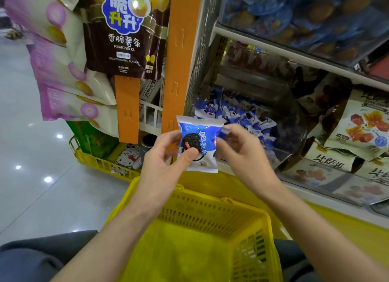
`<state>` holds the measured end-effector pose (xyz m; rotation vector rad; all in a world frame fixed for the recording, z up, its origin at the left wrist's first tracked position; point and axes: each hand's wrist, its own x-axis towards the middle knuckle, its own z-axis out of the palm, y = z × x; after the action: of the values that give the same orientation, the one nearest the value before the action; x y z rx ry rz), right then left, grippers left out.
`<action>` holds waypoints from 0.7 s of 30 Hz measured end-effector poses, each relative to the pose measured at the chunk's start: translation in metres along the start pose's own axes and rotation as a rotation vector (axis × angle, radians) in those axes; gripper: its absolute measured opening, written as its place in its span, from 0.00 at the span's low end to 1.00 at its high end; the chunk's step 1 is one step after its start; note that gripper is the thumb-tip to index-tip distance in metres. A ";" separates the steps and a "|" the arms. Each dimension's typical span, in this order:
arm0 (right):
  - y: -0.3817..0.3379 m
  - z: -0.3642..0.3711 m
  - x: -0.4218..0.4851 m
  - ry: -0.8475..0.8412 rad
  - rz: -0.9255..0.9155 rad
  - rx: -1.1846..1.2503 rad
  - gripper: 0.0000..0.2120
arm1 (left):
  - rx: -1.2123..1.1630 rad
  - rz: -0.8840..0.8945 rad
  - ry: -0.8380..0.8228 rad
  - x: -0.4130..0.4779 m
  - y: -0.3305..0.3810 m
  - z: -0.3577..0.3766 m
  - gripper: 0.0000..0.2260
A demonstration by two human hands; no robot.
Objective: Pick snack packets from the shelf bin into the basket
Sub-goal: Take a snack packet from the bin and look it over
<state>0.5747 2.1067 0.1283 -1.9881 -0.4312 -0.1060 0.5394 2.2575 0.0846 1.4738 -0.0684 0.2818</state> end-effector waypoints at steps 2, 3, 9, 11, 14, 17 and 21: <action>0.005 0.004 -0.007 -0.076 0.074 0.061 0.07 | 0.002 -0.004 -0.038 -0.001 -0.001 0.000 0.21; 0.007 0.005 -0.009 -0.103 0.099 0.088 0.09 | -0.002 -0.009 -0.077 -0.001 -0.001 0.000 0.20; 0.016 0.002 -0.022 -0.134 0.270 0.289 0.13 | -0.037 -0.134 -0.160 -0.002 -0.003 -0.003 0.33; 0.018 -0.001 -0.026 -0.150 0.265 0.275 0.24 | -0.020 -0.162 -0.144 -0.002 -0.003 -0.002 0.34; 0.020 -0.004 -0.031 -0.156 0.236 0.300 0.30 | -0.021 -0.170 -0.151 -0.004 -0.005 0.002 0.26; 0.017 -0.003 -0.035 -0.138 0.185 0.257 0.22 | -0.009 -0.183 -0.106 -0.004 -0.008 0.004 0.24; 0.015 -0.006 -0.034 -0.045 0.146 0.085 0.04 | 0.043 -0.170 -0.106 -0.005 -0.007 0.006 0.26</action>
<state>0.5493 2.0875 0.1090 -1.9338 -0.3130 0.0488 0.5368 2.2508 0.0769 1.5267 -0.0220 0.0671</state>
